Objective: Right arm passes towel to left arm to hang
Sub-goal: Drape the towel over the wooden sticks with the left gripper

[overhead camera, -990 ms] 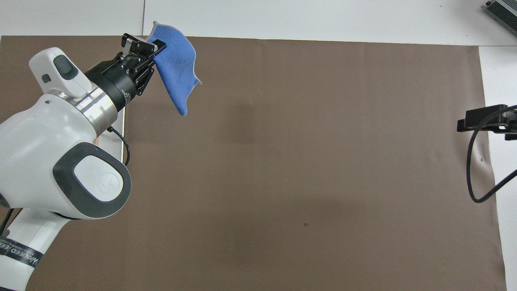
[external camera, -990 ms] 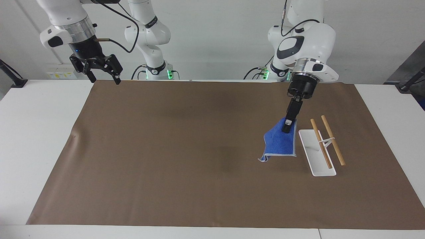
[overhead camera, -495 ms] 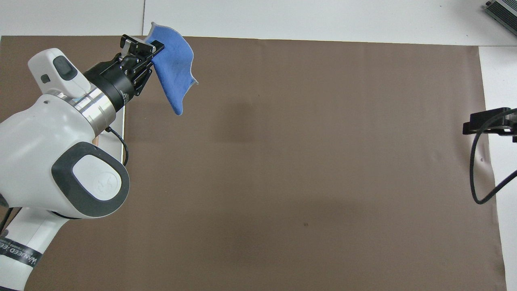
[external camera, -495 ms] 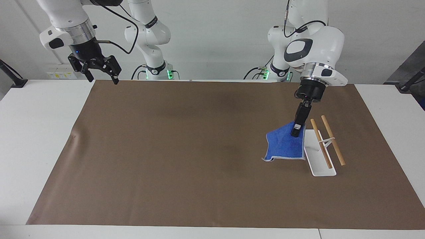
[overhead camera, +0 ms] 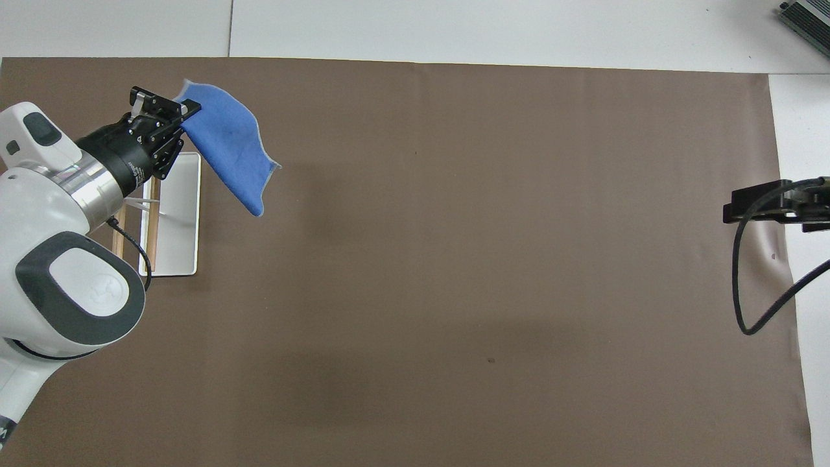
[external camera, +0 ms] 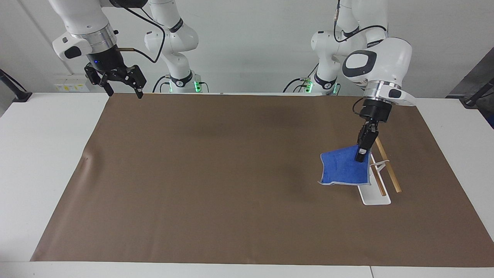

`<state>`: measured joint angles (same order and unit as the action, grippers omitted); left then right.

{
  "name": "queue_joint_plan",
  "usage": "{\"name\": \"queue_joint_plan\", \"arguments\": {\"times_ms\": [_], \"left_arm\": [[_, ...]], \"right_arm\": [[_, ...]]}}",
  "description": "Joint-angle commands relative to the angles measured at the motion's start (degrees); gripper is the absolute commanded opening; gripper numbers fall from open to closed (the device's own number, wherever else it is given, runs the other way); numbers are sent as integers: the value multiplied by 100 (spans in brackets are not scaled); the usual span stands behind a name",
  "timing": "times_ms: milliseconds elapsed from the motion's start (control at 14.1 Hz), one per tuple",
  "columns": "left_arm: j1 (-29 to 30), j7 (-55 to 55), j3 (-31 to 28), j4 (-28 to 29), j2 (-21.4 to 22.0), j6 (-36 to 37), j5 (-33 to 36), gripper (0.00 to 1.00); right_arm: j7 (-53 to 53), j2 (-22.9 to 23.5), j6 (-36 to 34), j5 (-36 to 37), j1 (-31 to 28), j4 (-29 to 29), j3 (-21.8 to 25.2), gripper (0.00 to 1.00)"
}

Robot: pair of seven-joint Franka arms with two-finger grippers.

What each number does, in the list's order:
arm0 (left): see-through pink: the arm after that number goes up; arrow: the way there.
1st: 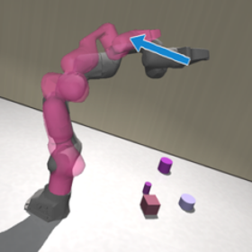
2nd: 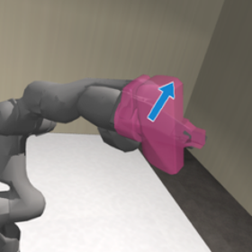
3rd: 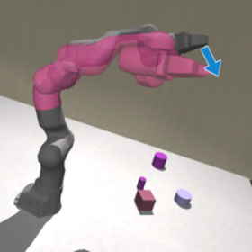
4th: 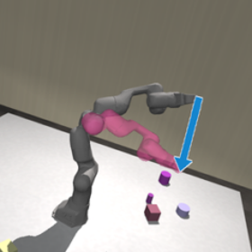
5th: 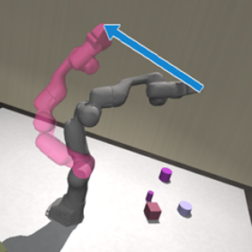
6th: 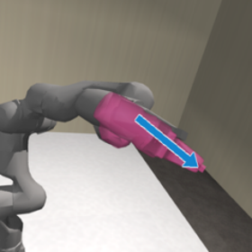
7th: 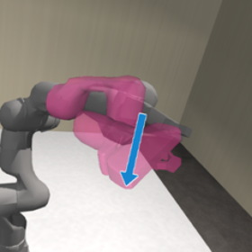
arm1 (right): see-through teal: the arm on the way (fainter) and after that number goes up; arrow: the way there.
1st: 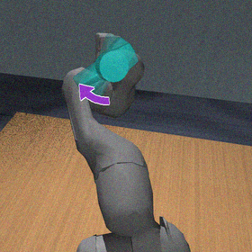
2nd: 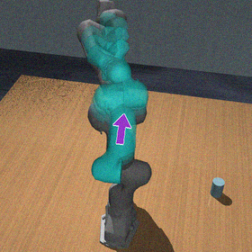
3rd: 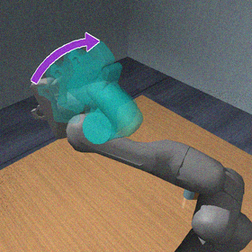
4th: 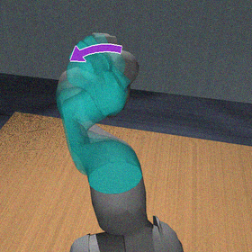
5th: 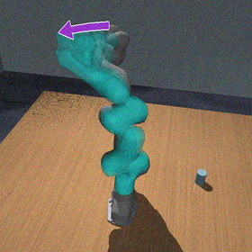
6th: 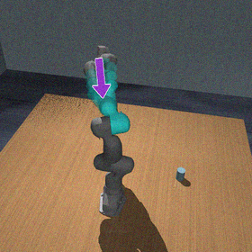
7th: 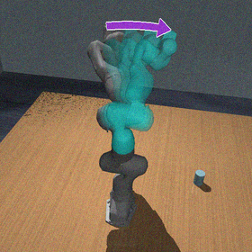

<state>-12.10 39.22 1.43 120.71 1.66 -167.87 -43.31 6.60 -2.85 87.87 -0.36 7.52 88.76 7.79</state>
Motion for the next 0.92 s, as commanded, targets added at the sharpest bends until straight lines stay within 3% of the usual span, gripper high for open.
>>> {"name": "queue_joint_plan", "arguments": {"times_ms": [0, 849], "left_arm": [[339, 357, 51, 268, 212, 106, -20, 0], [1438, 464, 51, 620, 159, 79, -28, 0]], "right_arm": [[-36, -49, -103, 133, -102, 45, -102, 100], [-62, -137, -138, 89, 65, 168, 109, 100]]}}
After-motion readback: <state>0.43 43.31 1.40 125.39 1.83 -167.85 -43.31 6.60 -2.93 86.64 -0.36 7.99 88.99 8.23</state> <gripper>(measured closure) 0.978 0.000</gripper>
